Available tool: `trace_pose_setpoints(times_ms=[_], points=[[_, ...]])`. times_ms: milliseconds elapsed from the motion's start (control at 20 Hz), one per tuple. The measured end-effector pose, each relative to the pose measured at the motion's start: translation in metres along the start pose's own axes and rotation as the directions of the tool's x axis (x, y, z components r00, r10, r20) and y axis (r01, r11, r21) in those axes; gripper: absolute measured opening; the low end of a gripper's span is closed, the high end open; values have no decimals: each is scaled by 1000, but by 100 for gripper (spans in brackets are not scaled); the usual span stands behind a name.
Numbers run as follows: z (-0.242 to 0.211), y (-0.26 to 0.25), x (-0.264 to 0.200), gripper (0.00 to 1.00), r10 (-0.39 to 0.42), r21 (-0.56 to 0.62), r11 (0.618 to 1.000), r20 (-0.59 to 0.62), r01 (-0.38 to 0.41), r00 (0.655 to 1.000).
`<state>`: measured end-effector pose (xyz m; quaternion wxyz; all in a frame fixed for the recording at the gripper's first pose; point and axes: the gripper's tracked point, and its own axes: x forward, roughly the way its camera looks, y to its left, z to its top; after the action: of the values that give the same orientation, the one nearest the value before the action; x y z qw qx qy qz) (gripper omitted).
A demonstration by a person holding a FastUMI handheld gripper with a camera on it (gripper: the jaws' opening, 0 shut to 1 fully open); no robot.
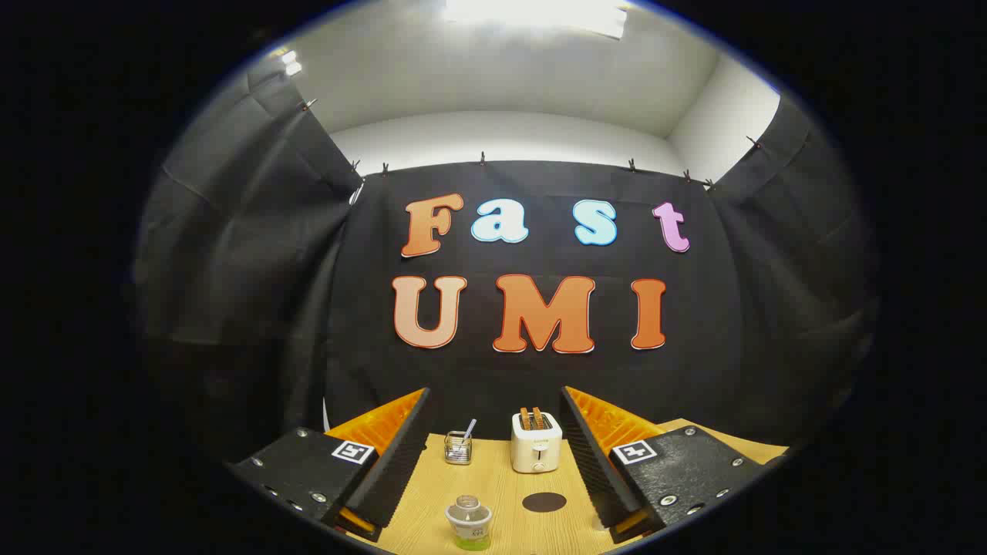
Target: Take the bottle from table, then pour the juice into the cup, finally place the bottle on the coaster
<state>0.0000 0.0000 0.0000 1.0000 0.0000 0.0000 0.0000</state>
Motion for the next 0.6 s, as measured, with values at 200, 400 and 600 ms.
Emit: trace_pose_setpoints(times_ms=[200, 400, 600], points=[[-4, -4, 1, 96, -11, 7, 1000, -8, 11, 1000], [-4, -5, 1, 96, -7, 0, 1000, -15, 7, 1000], [10, -8, 1, 96, 2, 16, 1000, 17, -2, 1000]])
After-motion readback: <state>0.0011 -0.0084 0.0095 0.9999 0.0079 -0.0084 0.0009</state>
